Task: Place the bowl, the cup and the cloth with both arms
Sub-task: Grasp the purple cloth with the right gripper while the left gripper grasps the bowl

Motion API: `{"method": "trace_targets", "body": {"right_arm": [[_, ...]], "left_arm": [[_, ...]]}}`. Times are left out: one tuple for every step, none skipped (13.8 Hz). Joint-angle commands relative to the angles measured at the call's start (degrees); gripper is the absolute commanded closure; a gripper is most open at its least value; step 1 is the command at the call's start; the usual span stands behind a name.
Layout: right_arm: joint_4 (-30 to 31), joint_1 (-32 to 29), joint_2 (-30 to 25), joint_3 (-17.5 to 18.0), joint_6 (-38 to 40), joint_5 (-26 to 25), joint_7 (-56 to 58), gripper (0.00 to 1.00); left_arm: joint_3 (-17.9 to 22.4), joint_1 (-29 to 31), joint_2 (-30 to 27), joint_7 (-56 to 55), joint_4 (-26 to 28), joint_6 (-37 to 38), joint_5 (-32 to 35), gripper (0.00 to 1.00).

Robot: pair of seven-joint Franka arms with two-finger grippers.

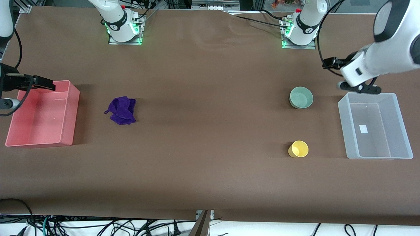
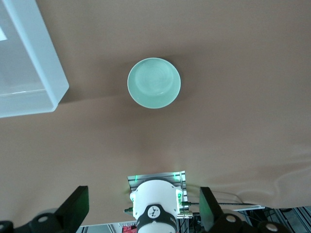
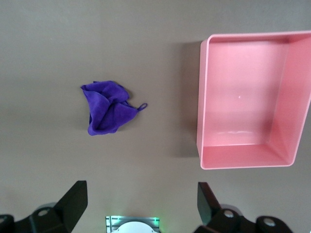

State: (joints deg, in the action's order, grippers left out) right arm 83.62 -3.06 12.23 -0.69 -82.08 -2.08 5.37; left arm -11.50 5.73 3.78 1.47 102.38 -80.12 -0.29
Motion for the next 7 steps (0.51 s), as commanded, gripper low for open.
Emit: {"method": "trace_targets", "body": {"right_arm": [[5.65,-0.37,-0.62,0.52,-4.47,0.76,-0.09,0.0],[7.76,-0.37,-0.71,0.78,-6.75,1.63,-0.53,0.0],[10.13,-0.37,-0.8,0.78,-9.3,3.55,-0.79,0.0],[12.77,-0.46,-0.89,0.78,-12.02,5.84,-0.8,0.0],[15.49,-0.46,-0.97,0.78,-14.75,6.82,-0.8,0.0],[18.04,-0.2,-0.98,1.22,-17.56,6.83,-0.8,0.0],[20.68,-0.19,-0.98,2.87,-20.89,6.91,-1.93,0.0]], "left_arm": [[-0.27,0.08,1.84,1.17,4.9,-9.74,1.43,0.0],[-0.36,-0.01,1.75,1.17,9.46,-16.32,1.52,0.0],[-0.36,-0.01,1.75,1.25,14.21,-23.78,2.22,0.0],[-0.36,-0.1,1.84,1.26,18.69,-31.51,5.1,0.0],[-0.36,-0.19,2.02,1.26,22.39,-38.55,7.56,0.0],[-0.36,-0.01,2.89,1.26,25.12,-44.71,9.24,0.0],[-0.36,0.34,4.46,1.34,26.72,-49.47,11.61,0.0]]}}
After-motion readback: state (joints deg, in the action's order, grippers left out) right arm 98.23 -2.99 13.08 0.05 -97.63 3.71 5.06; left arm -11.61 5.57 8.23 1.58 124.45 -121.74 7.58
